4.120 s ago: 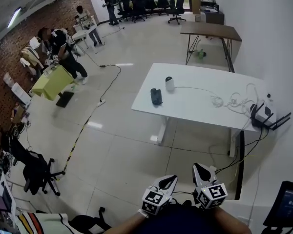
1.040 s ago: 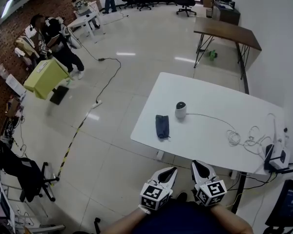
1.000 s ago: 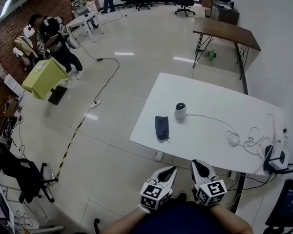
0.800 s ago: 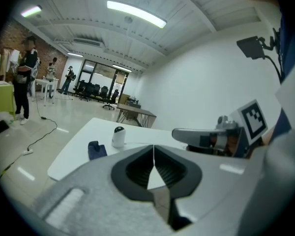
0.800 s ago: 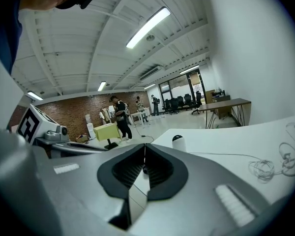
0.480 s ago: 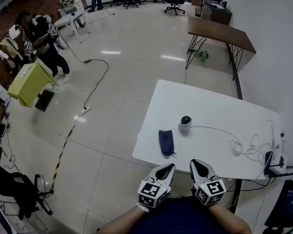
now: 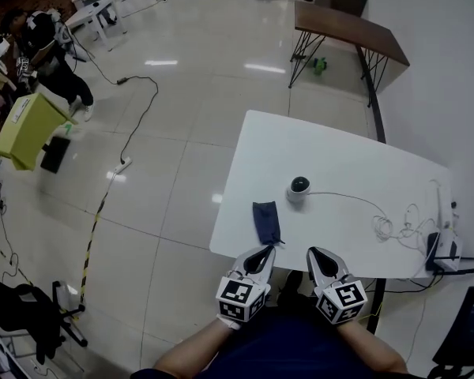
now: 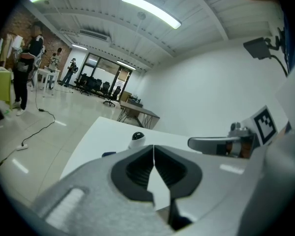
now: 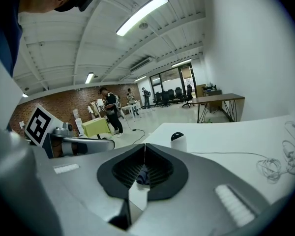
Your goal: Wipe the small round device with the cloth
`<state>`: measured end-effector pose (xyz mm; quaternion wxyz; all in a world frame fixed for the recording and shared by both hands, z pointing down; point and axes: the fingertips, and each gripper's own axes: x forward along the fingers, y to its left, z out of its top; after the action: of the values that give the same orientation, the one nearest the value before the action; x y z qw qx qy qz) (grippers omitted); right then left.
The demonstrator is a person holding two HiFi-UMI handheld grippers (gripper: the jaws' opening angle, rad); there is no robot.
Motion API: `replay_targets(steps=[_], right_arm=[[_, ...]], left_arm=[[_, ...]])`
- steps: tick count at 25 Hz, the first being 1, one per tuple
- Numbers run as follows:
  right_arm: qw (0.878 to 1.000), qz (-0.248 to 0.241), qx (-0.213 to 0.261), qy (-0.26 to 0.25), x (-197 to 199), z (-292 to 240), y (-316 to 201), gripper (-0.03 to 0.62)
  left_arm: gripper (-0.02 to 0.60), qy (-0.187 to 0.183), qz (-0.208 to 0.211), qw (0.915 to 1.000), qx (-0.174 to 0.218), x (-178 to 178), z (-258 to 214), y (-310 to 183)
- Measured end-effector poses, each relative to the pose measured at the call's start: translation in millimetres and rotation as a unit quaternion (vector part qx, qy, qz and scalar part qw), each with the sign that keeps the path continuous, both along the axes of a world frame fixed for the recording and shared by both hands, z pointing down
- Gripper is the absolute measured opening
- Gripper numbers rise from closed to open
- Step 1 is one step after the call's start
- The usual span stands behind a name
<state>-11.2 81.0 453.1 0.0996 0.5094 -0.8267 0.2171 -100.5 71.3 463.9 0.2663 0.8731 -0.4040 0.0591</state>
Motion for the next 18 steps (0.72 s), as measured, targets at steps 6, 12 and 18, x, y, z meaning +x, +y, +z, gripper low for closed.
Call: replay_targets(steps=[6, 12, 18], right_arm=[[0.999, -0.010, -0.012, -0.039, 11.2, 8.6, -26.5, 0.012], [0.997, -0.044, 0.017, -0.061, 31.1, -9.2, -74.2, 0.012], [0.995, -0.069, 0.003, -0.069, 58.8, 5.2, -93.9, 0.015]], left_arm=[[0.005, -0.023, -0.014, 0.9996, -0.007, 12.2, -0.9, -23.9], [0.006, -0.038, -0.037, 0.9983, -0.025, 32.0, 7.4, -46.5], [0.022, -0.096, -0.114, 0.9881, -0.038, 29.1, 35.6, -66.2]])
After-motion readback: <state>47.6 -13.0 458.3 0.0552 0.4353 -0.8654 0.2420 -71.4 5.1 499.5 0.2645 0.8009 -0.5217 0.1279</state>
